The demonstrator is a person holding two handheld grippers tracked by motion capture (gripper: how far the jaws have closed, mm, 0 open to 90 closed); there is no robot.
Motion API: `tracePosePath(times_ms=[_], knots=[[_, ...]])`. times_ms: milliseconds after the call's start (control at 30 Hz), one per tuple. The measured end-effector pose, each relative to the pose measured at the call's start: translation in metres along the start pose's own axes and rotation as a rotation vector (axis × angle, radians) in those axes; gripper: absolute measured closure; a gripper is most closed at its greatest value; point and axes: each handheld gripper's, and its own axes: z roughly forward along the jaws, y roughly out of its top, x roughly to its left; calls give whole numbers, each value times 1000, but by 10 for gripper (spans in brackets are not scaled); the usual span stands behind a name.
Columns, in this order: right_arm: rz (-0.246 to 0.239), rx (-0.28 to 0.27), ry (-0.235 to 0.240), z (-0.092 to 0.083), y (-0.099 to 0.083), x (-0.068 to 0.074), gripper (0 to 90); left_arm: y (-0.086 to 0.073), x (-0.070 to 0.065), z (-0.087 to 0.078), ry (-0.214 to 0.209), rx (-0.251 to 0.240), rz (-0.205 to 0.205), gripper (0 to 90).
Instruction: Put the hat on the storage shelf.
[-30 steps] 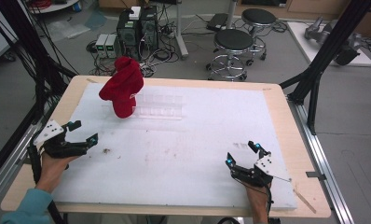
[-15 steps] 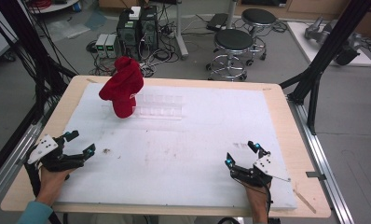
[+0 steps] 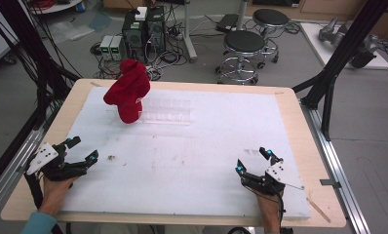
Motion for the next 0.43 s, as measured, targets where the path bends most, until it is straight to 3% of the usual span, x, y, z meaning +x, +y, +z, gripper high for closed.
tracePosePath(times_ms=[433], knots=[[10, -9, -4, -1, 0, -1, 105, 0, 0, 0, 8, -2, -9, 96]])
